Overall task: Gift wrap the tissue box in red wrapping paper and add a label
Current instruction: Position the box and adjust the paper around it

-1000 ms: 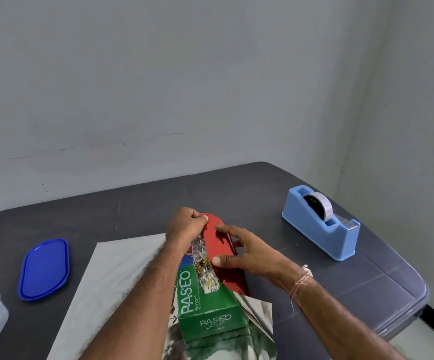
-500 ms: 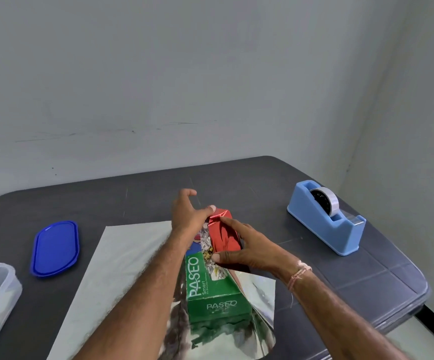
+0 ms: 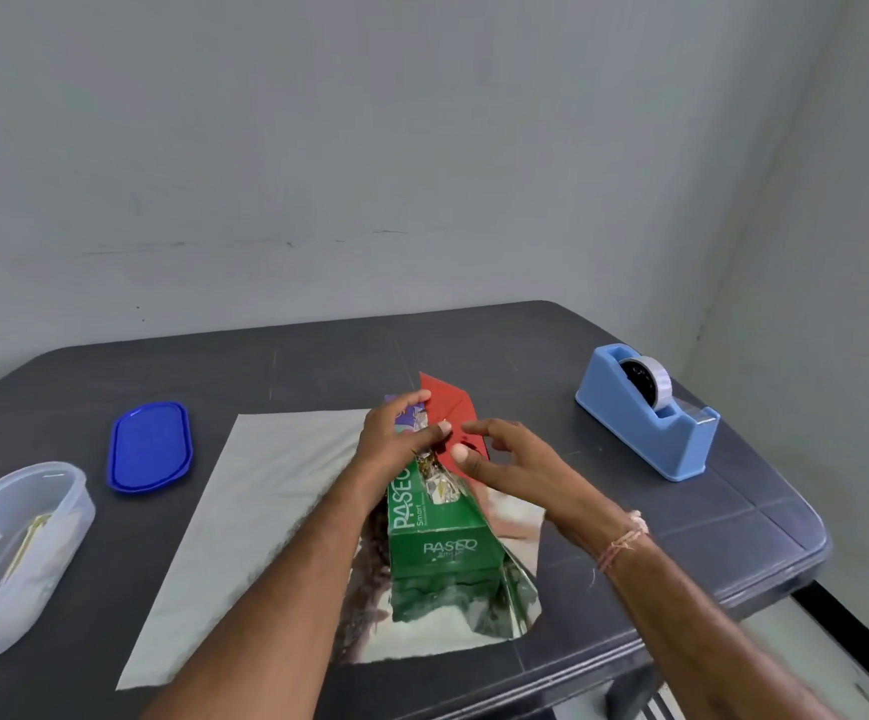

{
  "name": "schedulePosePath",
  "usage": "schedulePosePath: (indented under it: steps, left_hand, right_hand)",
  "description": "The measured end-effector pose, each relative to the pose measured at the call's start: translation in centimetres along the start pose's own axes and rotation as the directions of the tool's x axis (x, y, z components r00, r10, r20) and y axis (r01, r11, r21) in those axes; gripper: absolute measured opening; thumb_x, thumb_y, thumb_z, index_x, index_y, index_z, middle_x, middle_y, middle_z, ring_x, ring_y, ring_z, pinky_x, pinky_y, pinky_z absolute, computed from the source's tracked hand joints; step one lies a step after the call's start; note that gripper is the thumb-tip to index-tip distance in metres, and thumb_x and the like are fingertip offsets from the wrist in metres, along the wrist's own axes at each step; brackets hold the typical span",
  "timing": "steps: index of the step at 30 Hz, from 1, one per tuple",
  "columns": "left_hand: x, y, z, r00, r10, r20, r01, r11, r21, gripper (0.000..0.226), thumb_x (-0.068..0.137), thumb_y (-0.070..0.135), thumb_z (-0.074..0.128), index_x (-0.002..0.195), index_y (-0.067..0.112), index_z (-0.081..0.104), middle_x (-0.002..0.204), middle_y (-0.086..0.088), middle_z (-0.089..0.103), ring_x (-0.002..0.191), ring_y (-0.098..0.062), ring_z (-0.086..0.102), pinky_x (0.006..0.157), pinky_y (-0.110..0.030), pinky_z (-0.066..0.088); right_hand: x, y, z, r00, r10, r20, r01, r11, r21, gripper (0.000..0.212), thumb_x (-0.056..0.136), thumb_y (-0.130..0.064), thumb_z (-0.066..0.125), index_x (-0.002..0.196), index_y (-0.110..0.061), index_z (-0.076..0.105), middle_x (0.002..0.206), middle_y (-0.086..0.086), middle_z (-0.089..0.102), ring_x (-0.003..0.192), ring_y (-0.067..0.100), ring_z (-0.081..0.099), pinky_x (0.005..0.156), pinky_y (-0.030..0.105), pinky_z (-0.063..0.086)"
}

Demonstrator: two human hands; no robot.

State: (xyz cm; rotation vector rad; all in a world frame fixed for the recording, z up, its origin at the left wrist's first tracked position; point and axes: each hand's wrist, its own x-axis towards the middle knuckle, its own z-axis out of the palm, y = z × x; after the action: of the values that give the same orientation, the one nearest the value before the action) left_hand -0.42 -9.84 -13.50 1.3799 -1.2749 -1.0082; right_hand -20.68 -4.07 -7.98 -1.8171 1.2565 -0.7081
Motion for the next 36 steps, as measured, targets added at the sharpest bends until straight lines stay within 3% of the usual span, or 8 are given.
schedulePosePath:
  steps: [3,7,10,15,18,22,28,36]
  left_hand:
    - [-0.1,0.2,0.1,1.0,-0.01,0.015,0.011,0.999,-0.035,0.06,0.072,0.035,0.092,0.128,0.036,0.068,0.132,0.0,0.066,0.113,-0.016,0.068,0.099,-0.039,0.058]
    - [-0.2,0.2,0.1,0.999,-0.028,0.014,0.029,0.998,-0.059,0.058,0.075,0.03,0.092,0.128,0.036,0.068,0.13,-0.002,0.067,0.111,-0.018,0.07,0.099,-0.041,0.058]
    - [-0.4,0.4,0.2,0.999,-0.039,0.012,0.04,0.996,-0.08,0.057,0.074,0.028,0.092,0.125,0.036,0.069,0.128,-0.002,0.068,0.11,-0.018,0.071,0.1,-0.042,0.058]
    - [-0.5,0.7,0.3,0.998,-0.063,0.012,0.064,0.989,-0.135,0.056,0.076,0.021,0.091,0.127,0.031,0.069,0.13,-0.005,0.067,0.113,-0.021,0.069,0.1,-0.042,0.057]
    - [-0.7,0.8,0.3,0.997,-0.083,0.011,0.083,0.982,-0.171,0.056,0.078,0.018,0.089,0.129,0.027,0.068,0.13,-0.005,0.067,0.11,-0.021,0.07,0.096,-0.038,0.059]
    - [-0.9,1.1,0.3,0.996,-0.093,0.012,0.093,0.975,-0.202,0.055,0.081,0.014,0.086,0.132,0.023,0.067,0.125,-0.004,0.067,0.091,-0.013,0.07,0.067,-0.019,0.059]
    - [-1.3,1.3,0.3,0.992,-0.126,0.006,0.125,0.972,-0.2,0.057,0.077,0.029,0.089,0.129,0.031,0.067,0.127,-0.003,0.065,0.102,-0.025,0.072,0.071,-0.028,0.059]
    - [-1.2,1.5,0.1,0.99,-0.139,0.023,0.141,0.973,-0.185,0.058,0.078,0.02,0.088,0.13,0.03,0.065,0.127,-0.006,0.066,0.096,-0.024,0.071,0.06,-0.023,0.057]
  right_hand:
    - [-2.8,-0.4,0.2,1.0,-0.007,-0.021,0.008,0.999,0.031,0.049,0.085,-0.068,0.062,0.12,-0.035,0.07,0.121,-0.006,0.055,0.115,0.007,0.057,0.101,0.029,0.047]
    - [-5.4,-1.0,0.7,0.995,-0.043,-0.089,0.033,0.992,-0.119,0.063,0.074,-0.072,0.069,0.119,-0.029,0.069,0.114,-0.009,0.058,0.105,0.004,0.059,0.088,0.02,0.049]
    - [-6.1,-0.2,1.9,0.977,-0.089,-0.193,0.043,0.972,-0.232,0.046,0.074,-0.053,0.086,0.108,-0.028,0.069,0.102,-0.015,0.066,0.093,0.0,0.063,0.077,0.02,0.05]
    - [-7.6,-0.1,3.8,0.927,-0.191,-0.323,0.069,0.933,-0.353,0.019,0.084,-0.025,0.082,0.086,-0.026,0.064,0.077,-0.014,0.064,0.07,0.005,0.062,0.063,0.027,0.054]
    - [-8.0,-0.3,5.0,0.904,-0.267,-0.334,0.116,0.906,-0.407,0.015,0.082,-0.024,0.082,0.084,-0.026,0.067,0.079,-0.017,0.062,0.072,0.007,0.06,0.066,0.033,0.055]
    - [-8.4,0.4,6.1,0.894,-0.325,-0.309,0.145,0.861,-0.487,0.01,0.084,-0.03,0.081,0.09,-0.03,0.073,0.09,-0.016,0.066,0.079,0.007,0.064,0.068,0.033,0.056]
    - [-8.4,1.2,7.0,0.862,-0.361,-0.356,0.13,0.835,-0.534,0.009,0.084,-0.039,0.08,0.09,-0.033,0.076,0.088,-0.018,0.067,0.079,0.006,0.063,0.067,0.03,0.055]
    - [-7.9,1.7,7.0,0.849,-0.395,-0.351,0.162,0.827,-0.539,0.008,0.084,-0.037,0.082,0.089,-0.031,0.078,0.086,-0.018,0.069,0.077,0.008,0.062,0.068,0.035,0.054]
